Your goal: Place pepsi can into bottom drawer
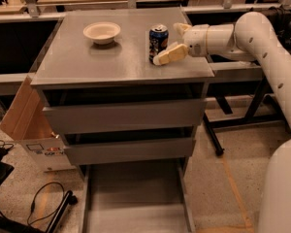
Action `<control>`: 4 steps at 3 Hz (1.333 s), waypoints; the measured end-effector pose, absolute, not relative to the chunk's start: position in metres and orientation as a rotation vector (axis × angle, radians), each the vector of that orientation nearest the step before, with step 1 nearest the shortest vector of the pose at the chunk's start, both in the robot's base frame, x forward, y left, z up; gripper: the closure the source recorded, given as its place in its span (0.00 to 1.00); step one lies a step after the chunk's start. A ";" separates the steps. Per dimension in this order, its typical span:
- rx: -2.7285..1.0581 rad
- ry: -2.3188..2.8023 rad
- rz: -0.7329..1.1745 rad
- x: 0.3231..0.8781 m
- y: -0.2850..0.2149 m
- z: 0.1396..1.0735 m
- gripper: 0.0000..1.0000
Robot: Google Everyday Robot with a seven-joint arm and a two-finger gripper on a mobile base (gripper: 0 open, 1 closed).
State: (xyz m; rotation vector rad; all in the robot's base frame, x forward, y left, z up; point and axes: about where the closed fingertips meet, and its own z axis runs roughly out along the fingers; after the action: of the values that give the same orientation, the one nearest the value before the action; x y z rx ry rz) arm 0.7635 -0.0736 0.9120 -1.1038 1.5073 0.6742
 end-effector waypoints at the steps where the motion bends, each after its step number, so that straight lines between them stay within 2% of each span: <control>1: -1.077 1.471 0.730 0.784 -0.049 0.904 0.26; 3: -1.053 1.450 0.799 0.801 -0.026 0.890 0.72; 4: -1.056 1.448 0.809 0.802 -0.020 0.888 1.00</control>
Offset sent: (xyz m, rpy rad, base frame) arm 0.0448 0.0465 -0.0213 0.1228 0.0182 0.0423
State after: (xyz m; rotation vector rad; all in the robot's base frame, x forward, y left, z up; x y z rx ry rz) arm 0.8017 -0.0202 0.8877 -1.0555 1.4481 0.8087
